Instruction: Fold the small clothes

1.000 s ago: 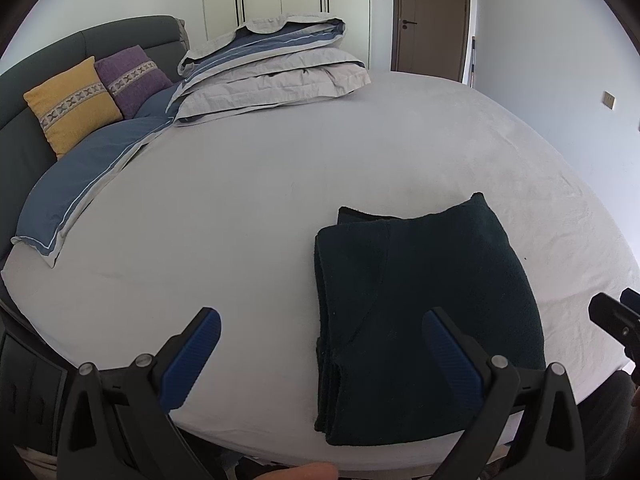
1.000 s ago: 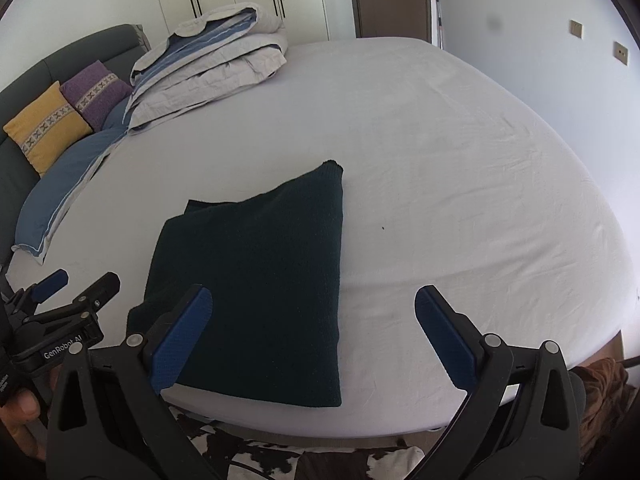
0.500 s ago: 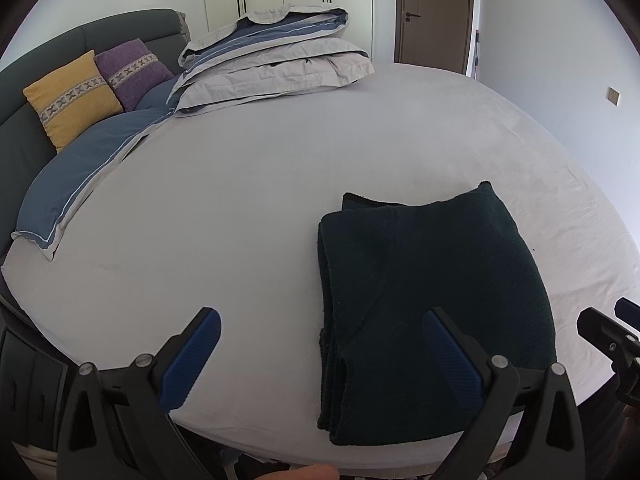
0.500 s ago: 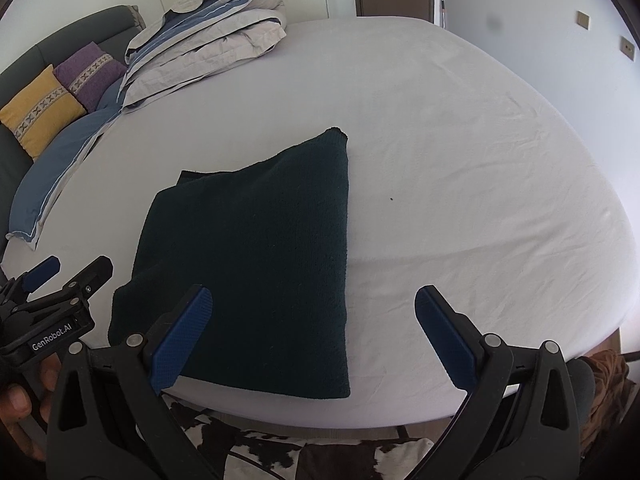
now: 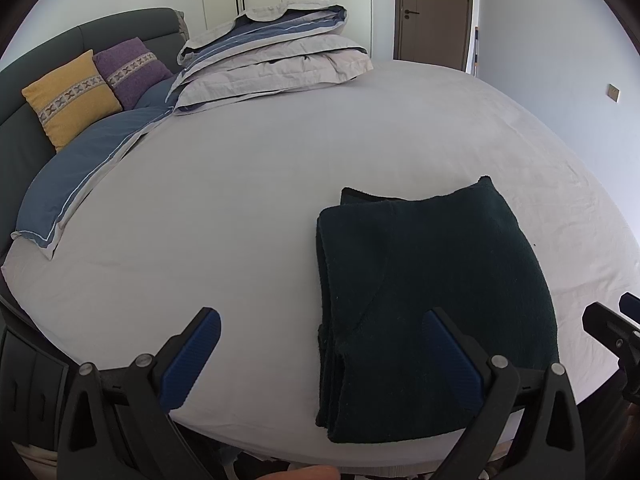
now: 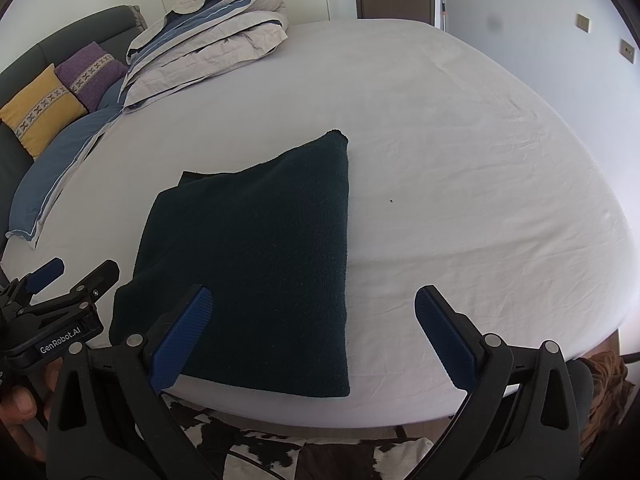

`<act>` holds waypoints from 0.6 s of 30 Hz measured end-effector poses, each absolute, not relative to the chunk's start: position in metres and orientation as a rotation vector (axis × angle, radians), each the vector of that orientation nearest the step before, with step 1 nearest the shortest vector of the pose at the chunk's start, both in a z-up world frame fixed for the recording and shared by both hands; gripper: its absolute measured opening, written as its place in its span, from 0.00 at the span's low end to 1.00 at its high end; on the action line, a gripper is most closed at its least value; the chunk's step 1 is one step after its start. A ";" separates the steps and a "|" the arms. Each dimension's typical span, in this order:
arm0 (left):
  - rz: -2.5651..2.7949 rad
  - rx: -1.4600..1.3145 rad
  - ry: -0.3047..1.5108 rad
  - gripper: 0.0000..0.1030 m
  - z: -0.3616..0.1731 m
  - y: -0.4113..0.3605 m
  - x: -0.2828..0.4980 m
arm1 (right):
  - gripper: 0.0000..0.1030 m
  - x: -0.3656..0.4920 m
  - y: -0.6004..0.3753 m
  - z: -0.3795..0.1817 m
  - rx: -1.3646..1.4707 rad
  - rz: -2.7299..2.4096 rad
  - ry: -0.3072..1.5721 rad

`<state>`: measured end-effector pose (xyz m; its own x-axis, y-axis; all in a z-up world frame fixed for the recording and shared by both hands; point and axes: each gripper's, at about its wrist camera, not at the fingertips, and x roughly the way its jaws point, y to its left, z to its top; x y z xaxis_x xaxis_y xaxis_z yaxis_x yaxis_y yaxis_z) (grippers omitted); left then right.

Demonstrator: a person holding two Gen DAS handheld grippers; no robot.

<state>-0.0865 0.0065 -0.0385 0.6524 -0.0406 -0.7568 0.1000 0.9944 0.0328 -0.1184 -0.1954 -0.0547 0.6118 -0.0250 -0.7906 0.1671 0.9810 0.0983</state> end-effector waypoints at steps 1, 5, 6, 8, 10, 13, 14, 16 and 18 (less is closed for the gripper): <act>-0.080 0.075 0.858 1.00 -0.039 0.007 -0.086 | 1.00 -0.118 -0.195 -0.055 0.168 -0.112 0.907; -0.082 0.075 0.862 1.00 -0.040 0.007 -0.085 | 1.00 -0.118 -0.194 -0.054 0.170 -0.113 0.909; -0.082 0.075 0.862 1.00 -0.040 0.007 -0.085 | 1.00 -0.118 -0.194 -0.054 0.170 -0.113 0.909; -0.083 0.074 0.864 1.00 -0.040 0.007 -0.085 | 1.00 -0.118 -0.194 -0.054 0.170 -0.113 0.909; -0.085 0.074 0.865 1.00 -0.040 0.008 -0.085 | 1.00 -0.118 -0.194 -0.054 0.170 -0.113 0.908; -0.085 0.073 0.865 1.00 -0.040 0.008 -0.085 | 1.00 -0.118 -0.194 -0.055 0.171 -0.113 0.909; -0.087 0.074 0.865 1.00 -0.041 0.008 -0.085 | 1.00 -0.119 -0.194 -0.055 0.171 -0.114 0.908; -0.087 0.074 0.865 1.00 -0.041 0.008 -0.084 | 1.00 -0.119 -0.194 -0.055 0.170 -0.113 0.908; -0.087 0.074 0.866 1.00 -0.041 0.008 -0.085 | 1.00 -0.119 -0.193 -0.054 0.171 -0.114 0.907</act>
<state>-0.0846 0.0078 -0.0408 0.6450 -0.0468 -0.7628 0.1066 0.9939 0.0292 -0.1189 -0.1928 -0.0544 0.6116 -0.0259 -0.7907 0.1703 0.9803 0.0996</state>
